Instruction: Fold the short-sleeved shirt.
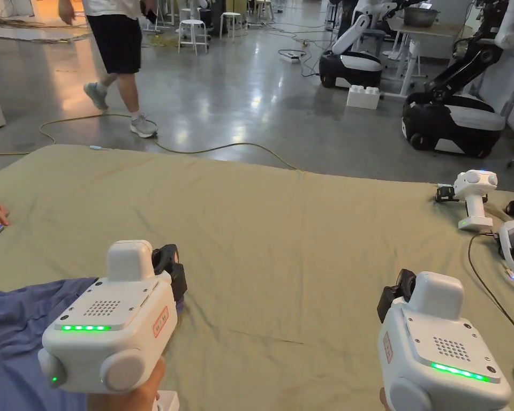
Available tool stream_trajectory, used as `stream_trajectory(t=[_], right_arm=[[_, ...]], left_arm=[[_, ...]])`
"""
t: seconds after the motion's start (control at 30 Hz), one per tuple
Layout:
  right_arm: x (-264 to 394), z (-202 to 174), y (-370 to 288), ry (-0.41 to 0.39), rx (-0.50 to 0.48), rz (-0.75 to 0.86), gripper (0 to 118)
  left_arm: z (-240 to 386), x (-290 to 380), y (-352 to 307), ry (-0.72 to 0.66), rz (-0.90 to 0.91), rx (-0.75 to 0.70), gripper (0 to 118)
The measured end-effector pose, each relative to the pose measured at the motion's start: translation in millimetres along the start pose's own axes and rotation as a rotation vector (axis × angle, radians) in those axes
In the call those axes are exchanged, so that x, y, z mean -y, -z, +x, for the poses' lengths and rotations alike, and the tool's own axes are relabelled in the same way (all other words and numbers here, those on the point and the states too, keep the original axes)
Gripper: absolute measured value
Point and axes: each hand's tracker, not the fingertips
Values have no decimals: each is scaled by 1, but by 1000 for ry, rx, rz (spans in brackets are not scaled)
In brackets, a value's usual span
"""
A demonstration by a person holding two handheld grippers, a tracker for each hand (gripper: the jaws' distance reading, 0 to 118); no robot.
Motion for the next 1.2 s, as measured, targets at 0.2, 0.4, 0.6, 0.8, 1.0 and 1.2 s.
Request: stream_trajectory(t=[0.2,0.4,0.6,0.8,1.0,1.2], right_arm=[[9,-8,4,-10,-40,-76,0],[22,-24,10,-57,-71,-135,0],[34,-38,18,-87,-96,-194,0],[44,-46,23,-133,-108,-231,0],[48,-46,25,-161,-106,-256,0],[51,-42,26,-180,-101,-267,0]], left_arm=[[-51,5,-9,-1,-239,-67,0],[-130,21,-3,-4,-468,-137,0],[-216,46,17,-140,-612,-211,13],[-240,76,42,-199,-753,-208,37],[-253,110,72,-225,-915,-303,60],[-233,103,79,-129,-942,-364,60]])
